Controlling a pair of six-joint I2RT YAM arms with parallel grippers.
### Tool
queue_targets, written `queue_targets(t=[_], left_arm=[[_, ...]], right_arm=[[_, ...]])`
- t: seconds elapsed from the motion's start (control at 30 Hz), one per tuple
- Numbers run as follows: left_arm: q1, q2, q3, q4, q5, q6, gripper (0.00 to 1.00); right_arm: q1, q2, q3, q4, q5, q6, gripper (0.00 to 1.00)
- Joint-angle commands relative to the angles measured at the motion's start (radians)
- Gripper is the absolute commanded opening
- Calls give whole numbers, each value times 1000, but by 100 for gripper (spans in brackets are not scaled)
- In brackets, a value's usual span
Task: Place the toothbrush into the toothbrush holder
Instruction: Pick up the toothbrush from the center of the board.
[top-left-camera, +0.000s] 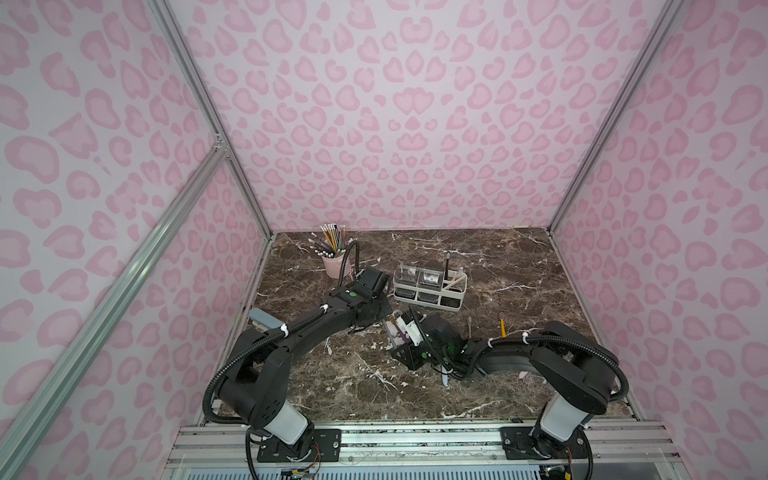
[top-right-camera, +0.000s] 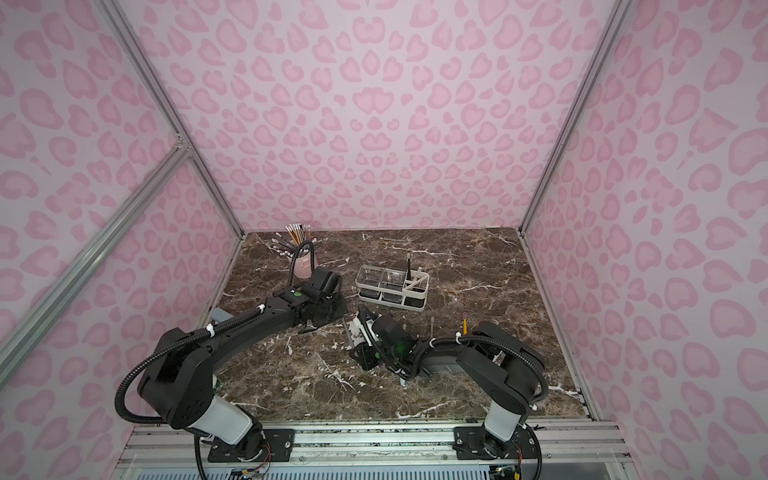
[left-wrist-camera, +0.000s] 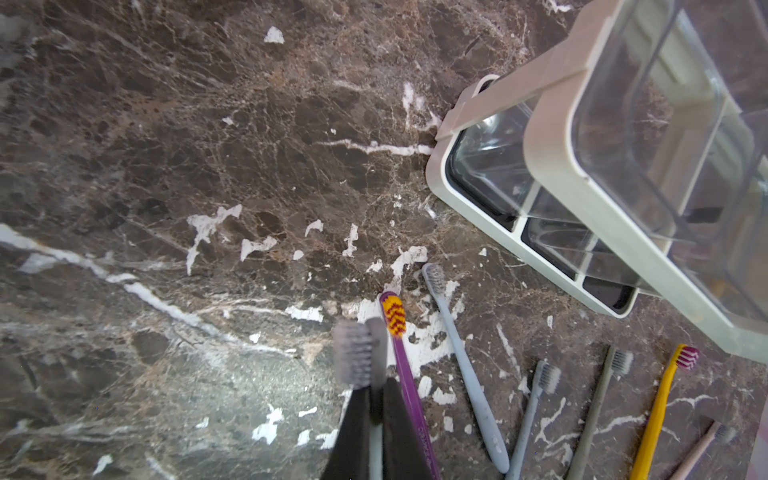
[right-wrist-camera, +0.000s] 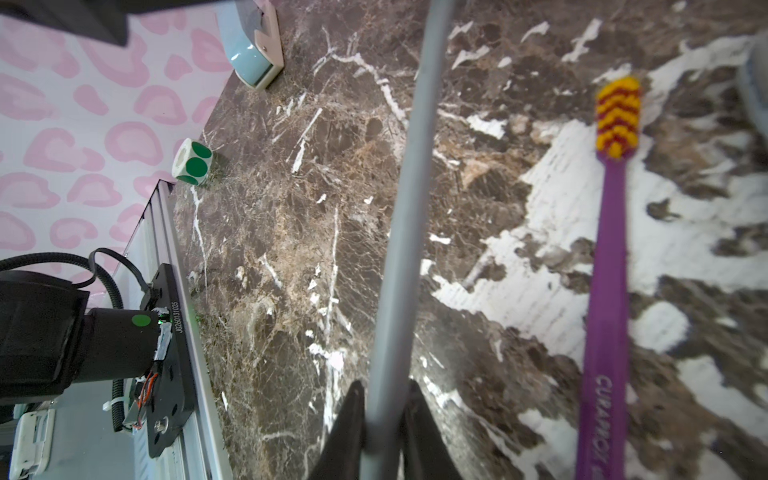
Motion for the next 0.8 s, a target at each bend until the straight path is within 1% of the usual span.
queue_targets(t=[0.0,0.17,0.33,0.47,0.6,0.67,0.7,0.77], left_arm=[[-1,-1,13,42,9,-3,3],[-1,1,16,42,16,-2,6],[-1,-2,23,41,23,3,13],[-1,-5,36,30,22,8,20],[0,-11,53,11,19,15,28],[1,-18,66,-6,14,20,33],[2,-23,75,-20,8,23,34],[8,-33,94,-52,-2,29,43]], right_arm=[[3,-4,21,88,-57,-44,14],[2,-8,24,85,-55,-44,10],[-2,-14,26,82,-51,-43,4],[-4,-20,26,78,-43,-40,0],[-14,-29,23,70,-25,-36,0],[-18,-34,17,68,-22,-34,0],[-21,-38,14,69,-18,-33,0],[-25,-43,6,68,-15,-32,0]])
